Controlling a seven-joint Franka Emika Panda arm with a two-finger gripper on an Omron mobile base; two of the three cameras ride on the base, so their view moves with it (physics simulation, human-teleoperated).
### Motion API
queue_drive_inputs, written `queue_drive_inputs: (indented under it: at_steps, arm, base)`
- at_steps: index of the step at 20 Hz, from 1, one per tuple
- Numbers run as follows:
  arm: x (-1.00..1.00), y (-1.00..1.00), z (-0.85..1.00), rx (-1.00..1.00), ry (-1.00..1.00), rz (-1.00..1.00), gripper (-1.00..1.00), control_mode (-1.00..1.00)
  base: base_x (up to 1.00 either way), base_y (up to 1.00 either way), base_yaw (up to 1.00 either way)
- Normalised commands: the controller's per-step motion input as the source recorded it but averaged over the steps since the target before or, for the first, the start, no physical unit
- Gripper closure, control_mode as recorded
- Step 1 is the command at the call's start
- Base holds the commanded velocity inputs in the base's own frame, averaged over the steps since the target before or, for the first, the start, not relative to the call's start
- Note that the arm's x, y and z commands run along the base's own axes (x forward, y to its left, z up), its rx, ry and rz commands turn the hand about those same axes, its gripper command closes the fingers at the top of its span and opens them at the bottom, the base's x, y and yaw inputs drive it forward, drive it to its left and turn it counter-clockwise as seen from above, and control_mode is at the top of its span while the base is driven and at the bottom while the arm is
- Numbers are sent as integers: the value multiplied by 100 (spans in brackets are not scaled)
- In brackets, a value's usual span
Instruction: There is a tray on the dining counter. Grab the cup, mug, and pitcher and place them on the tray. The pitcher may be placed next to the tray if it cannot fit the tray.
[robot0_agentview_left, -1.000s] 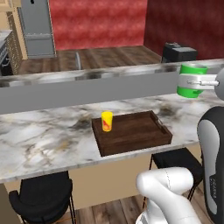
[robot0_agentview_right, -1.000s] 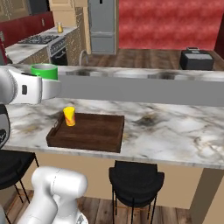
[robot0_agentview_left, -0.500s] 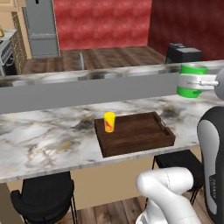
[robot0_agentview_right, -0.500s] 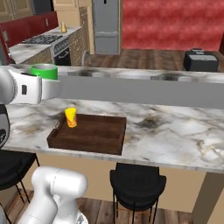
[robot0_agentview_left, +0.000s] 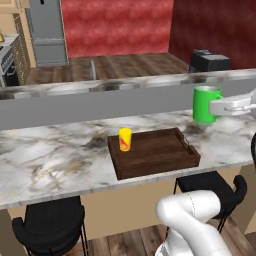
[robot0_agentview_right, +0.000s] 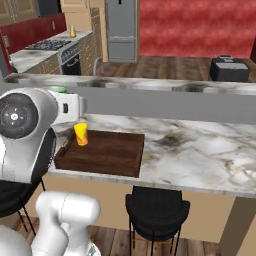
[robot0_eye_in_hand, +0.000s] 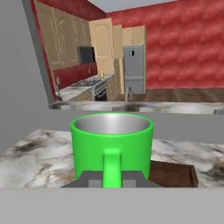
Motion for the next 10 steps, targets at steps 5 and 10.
queue_drive_inputs:
  at_steps: [5, 10]
  arm:
    - [18, -23, -56, 0, 0, 51, 100, -100]
    - [45, 0, -35, 0, 0, 31, 100, -100]
  base:
    - [0, 0, 0]
    - [0, 0, 0]
